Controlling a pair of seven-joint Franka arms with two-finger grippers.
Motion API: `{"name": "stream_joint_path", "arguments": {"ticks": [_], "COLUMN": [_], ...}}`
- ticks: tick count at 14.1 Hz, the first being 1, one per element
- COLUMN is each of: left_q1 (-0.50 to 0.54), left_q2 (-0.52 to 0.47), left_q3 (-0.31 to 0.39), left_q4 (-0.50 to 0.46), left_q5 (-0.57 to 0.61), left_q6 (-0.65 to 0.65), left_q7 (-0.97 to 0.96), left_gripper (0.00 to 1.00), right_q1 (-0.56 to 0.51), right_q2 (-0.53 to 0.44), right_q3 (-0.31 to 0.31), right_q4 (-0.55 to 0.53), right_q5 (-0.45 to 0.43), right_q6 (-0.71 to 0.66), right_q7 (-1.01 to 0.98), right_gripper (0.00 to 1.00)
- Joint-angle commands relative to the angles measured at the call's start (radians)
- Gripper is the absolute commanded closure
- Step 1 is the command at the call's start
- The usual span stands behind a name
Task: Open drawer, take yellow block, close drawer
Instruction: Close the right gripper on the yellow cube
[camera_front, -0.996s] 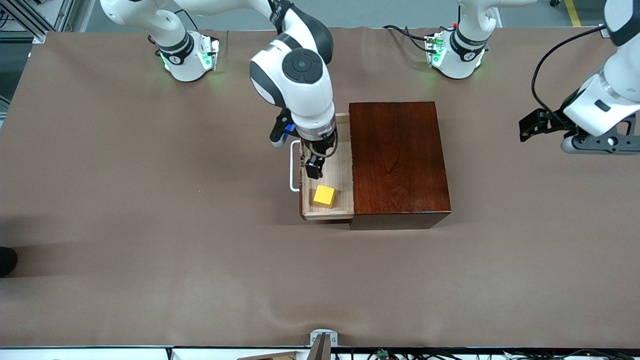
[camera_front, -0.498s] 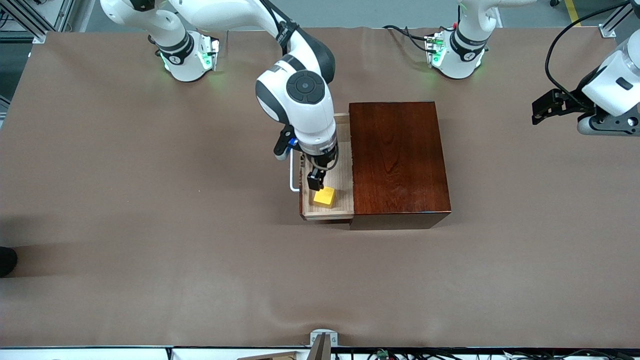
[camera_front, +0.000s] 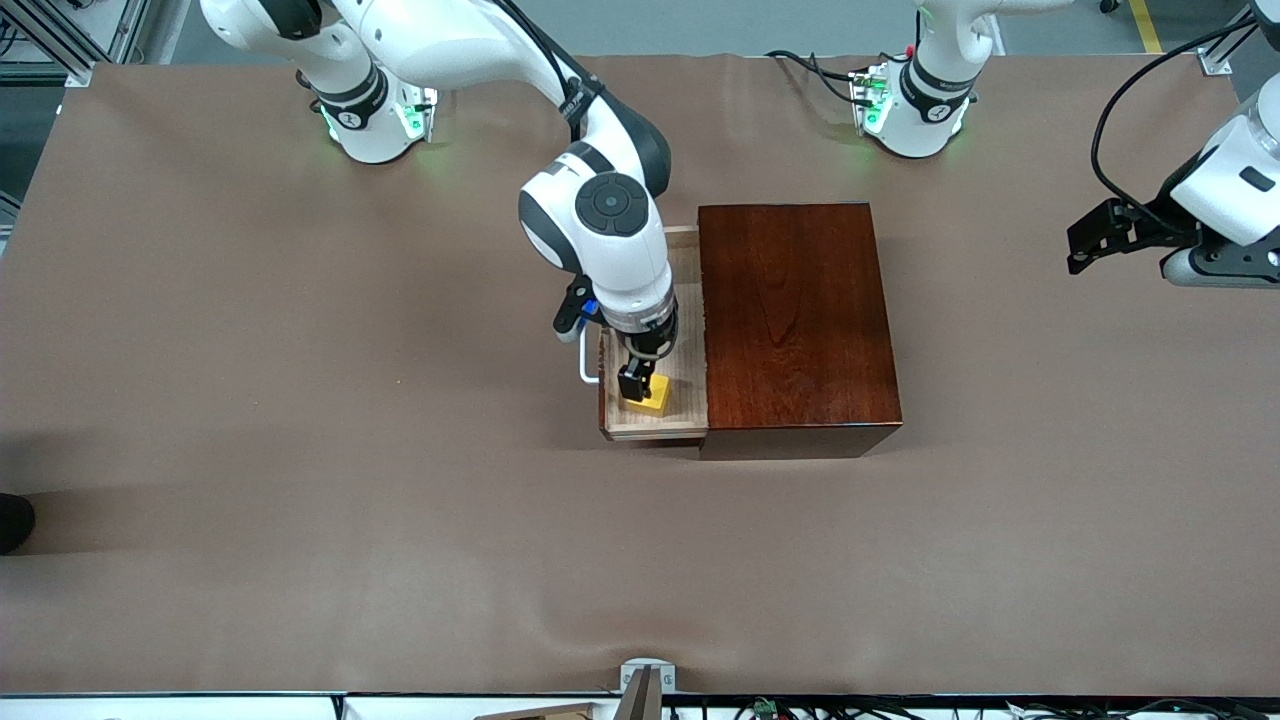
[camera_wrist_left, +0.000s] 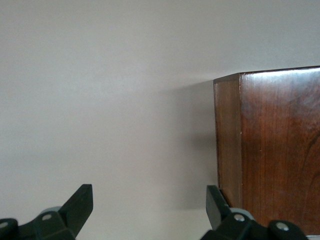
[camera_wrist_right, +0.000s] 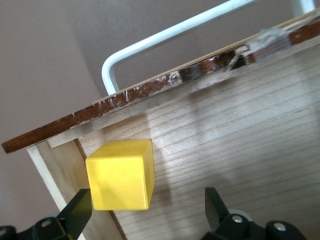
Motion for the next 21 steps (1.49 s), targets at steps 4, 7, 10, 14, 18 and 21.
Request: {"name": "stream_joint_path", "arguments": {"ticks": [4, 7, 10, 14, 18, 21], "left_q1": [0.006, 0.006, 0.006, 0.006, 0.006, 0.006], "left_q2": [-0.008, -0.010, -0.010, -0.010, -0.007, -0.007], "left_q3": [-0.013, -0.016, -0.015, -0.014, -0.014, -0.014], "left_q4": [0.005, 0.005, 0.004, 0.004, 0.005, 0.005], "left_q5": [-0.008, -0.009, -0.008, -0.008, -0.011, -0.014], "left_q6": [-0.013, -0.035, -0.038, -0.048, -0.048, -0.048], "left_q7": [0.000, -0.034, -0.032, -0.035, -0.035, -0.037], "left_gripper": [0.00, 0.00, 0.00, 0.00, 0.00, 0.00], "right_q1": [-0.022, -0.023, -0.022, -0.020, -0.017, -0.016], "right_q2": [0.037, 0.046, 0.055, 0.071, 0.069, 0.061], "right_q3": [0.006, 0.006, 0.006, 0.006, 0.007, 0.007], "right_q4": [0.025, 0.025, 0.024, 0.025, 0.028, 0.030], "right_q5": [-0.039, -0.041, -0.044, -0.049, -0.064, -0.064], "right_q6": [0.036, 0.045, 0.059, 0.059, 0.059, 0.054], "right_q7": [0.017, 0.015, 0.015, 0.011, -0.015, -0.034], "right_gripper": [0.00, 0.00, 0.00, 0.00, 0.29, 0.51]}}
